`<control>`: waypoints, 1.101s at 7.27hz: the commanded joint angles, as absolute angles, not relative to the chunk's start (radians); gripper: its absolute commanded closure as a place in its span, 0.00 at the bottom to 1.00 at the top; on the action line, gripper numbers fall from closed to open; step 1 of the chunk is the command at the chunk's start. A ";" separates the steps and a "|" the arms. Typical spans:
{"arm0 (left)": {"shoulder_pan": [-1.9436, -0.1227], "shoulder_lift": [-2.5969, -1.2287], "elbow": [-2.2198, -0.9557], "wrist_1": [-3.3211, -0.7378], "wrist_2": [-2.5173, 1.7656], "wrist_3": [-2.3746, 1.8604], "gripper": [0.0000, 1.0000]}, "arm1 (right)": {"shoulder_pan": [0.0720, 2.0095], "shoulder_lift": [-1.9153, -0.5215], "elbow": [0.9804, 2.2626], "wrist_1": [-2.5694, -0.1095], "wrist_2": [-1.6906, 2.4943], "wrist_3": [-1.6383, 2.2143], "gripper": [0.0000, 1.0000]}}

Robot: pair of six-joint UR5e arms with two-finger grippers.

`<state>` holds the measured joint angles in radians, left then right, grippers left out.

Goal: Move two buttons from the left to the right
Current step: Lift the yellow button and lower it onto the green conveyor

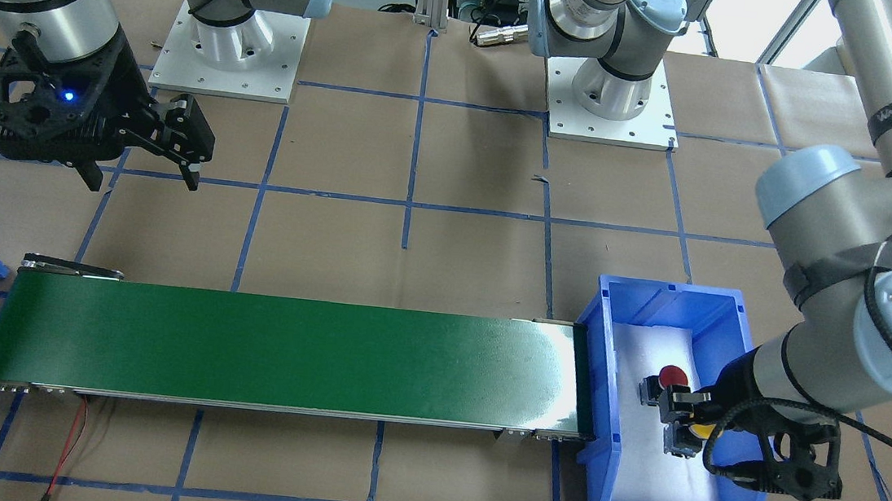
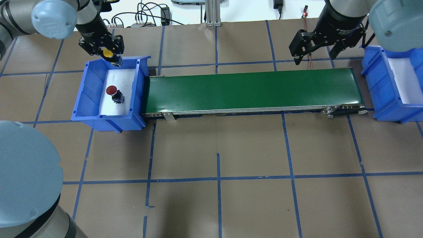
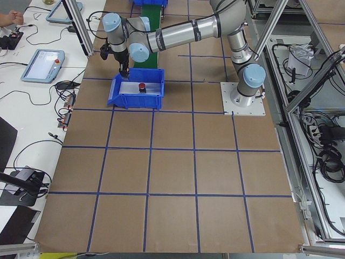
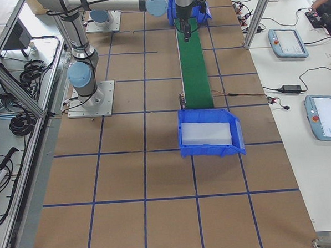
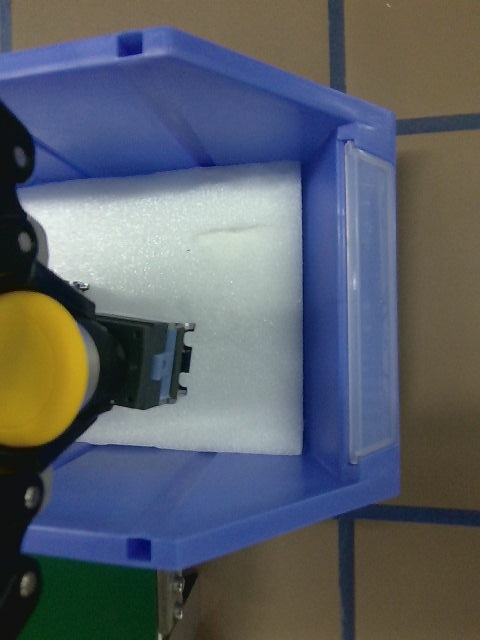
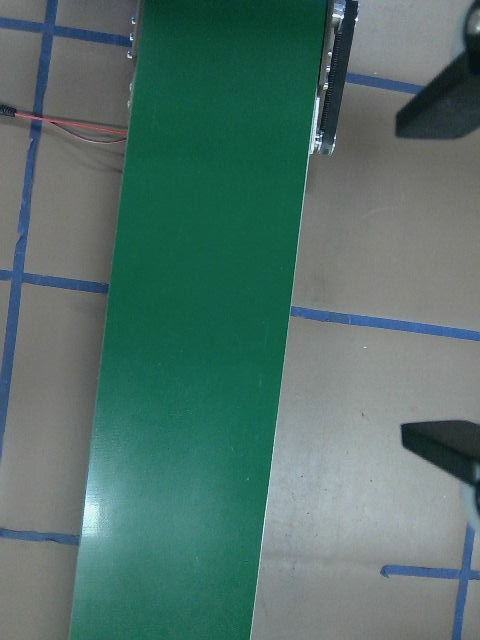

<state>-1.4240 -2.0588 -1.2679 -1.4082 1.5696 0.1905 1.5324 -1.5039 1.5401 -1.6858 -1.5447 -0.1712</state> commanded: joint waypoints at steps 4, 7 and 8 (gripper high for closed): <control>-1.629 -1.994 -1.307 -1.445 1.584 0.395 0.65 | 1.532 -1.503 1.540 -1.686 -1.545 -0.172 0.00; -1.661 -2.031 -1.414 -1.309 1.588 0.638 0.64 | 1.529 -1.503 1.540 -1.686 -1.543 -0.173 0.00; -1.670 -2.057 -1.428 -1.304 1.594 0.792 0.62 | 1.529 -1.503 1.540 -1.686 -1.543 -0.173 0.00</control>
